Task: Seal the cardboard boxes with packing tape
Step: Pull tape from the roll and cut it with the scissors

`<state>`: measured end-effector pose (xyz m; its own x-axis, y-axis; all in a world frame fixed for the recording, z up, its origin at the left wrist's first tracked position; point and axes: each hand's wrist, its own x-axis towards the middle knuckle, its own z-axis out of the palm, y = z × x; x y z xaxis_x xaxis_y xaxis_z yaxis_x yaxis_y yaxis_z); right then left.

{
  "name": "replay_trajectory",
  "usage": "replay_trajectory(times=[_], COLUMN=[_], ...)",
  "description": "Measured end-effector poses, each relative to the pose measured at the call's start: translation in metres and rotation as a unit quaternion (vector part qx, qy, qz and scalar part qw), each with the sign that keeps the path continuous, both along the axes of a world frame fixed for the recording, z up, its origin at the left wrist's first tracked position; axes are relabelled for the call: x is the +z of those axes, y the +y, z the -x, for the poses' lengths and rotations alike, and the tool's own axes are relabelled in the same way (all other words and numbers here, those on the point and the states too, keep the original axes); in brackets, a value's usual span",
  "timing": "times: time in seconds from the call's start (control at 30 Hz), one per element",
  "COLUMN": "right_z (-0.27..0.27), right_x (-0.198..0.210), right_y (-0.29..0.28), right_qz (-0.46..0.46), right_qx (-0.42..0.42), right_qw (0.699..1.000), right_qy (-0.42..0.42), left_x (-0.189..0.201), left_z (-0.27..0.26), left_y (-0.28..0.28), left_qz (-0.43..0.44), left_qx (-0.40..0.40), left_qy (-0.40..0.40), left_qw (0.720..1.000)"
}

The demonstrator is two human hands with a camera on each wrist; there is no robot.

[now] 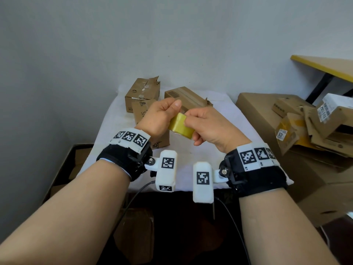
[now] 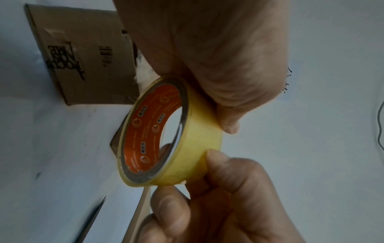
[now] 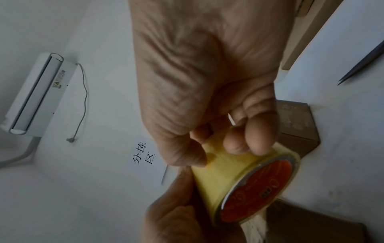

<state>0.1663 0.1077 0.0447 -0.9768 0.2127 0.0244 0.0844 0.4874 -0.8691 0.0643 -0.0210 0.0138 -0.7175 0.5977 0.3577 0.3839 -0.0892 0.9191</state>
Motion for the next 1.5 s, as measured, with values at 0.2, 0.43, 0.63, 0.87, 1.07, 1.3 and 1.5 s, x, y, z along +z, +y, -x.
replay_trajectory(times=[0.2, 0.43, 0.63, 0.87, 1.07, 1.3, 1.5], right_z=[0.000, 0.002, 0.003, 0.002, 0.006, 0.006, 0.005], right_x=[-0.003, -0.004, -0.005, -0.008, -0.012, -0.013, -0.012], right_y=[0.000, -0.002, -0.001, -0.001, -0.001, 0.001, -0.001], right_qz=[0.051, 0.044, 0.037, 0.041, -0.029, -0.035, -0.015], right_qx=[-0.018, -0.024, -0.019, -0.008, 0.000, 0.001, -0.008], right_qw=[0.999, 0.999, 0.999, 0.999, 0.999, 0.999, 0.999], right_qy=[0.000, 0.018, 0.009, 0.015, 0.023, 0.038, 0.045], left_x=[0.003, 0.001, 0.000, 0.001, -0.003, -0.001, -0.001], left_z=[-0.001, -0.001, 0.002, 0.002, 0.007, 0.008, 0.007], left_y=[0.000, 0.000, -0.002, -0.003, -0.003, -0.002, -0.003], left_qz=[-0.011, 0.005, -0.002, -0.016, -0.018, -0.009, -0.009], left_qx=[-0.004, 0.005, -0.010, 0.002, -0.008, -0.006, -0.008], left_qy=[-0.012, -0.001, -0.020, -0.034, -0.020, -0.010, -0.015], left_qw=[1.000, 1.000, 1.000, 0.999, 1.000, 1.000, 1.000])
